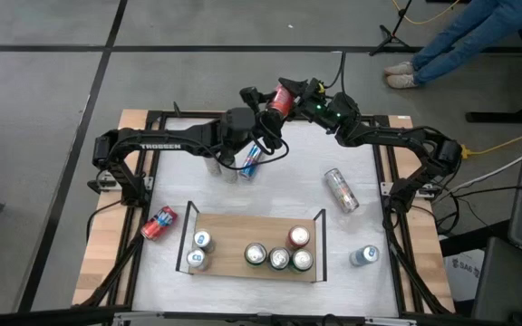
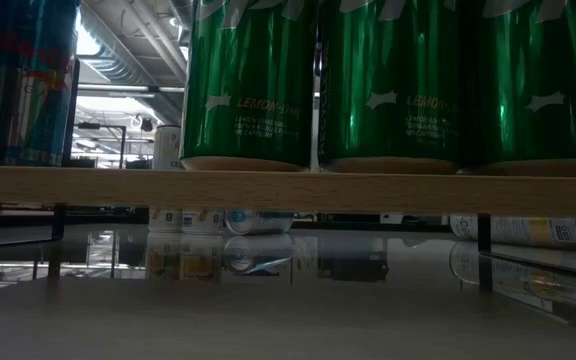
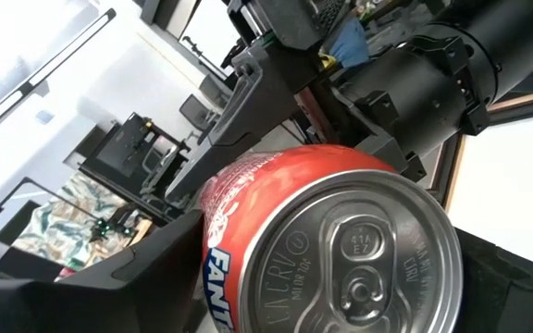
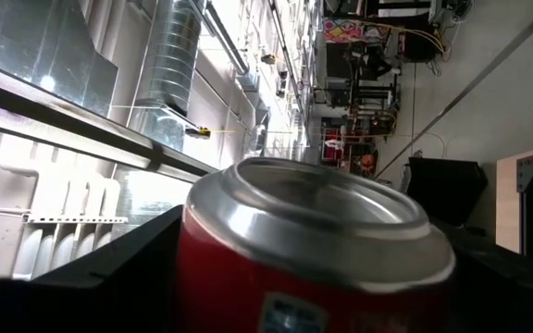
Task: Place canned beverage on shelf
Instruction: Put the right red soda can on the shelf aligned with the other red soda can
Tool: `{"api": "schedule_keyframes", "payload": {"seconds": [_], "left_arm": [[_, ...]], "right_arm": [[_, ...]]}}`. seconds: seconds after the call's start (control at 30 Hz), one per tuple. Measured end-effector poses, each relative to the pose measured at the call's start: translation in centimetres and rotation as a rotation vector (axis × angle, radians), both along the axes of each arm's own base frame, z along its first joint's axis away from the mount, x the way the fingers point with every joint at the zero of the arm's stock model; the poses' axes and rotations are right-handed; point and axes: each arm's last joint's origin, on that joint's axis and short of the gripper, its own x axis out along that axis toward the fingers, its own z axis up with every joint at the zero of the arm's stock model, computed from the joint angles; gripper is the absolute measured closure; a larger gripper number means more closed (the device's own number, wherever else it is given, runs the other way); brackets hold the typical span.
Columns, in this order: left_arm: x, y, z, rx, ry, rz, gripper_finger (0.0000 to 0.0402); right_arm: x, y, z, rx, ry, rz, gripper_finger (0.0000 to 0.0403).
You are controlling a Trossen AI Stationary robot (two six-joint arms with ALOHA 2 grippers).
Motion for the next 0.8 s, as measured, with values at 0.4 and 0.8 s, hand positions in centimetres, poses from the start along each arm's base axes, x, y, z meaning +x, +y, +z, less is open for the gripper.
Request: {"api": "schedule_keyframes", "payload": {"seconds": [0.4,0.8], "left_arm": [[-0.1,-0.4,0.1,0.012,-0.002,0.076,0.0086],[-0.1,-1.1,0.5,0.016,-0.031,0.073,0.0087]], "right_arm": [[-0.4,-0.7,-0.2,0.007,0.017,-0.017,0.0056],[-2.0,-3.6,-1.0,0.029,0.114,-0.091,0.0056]]}}
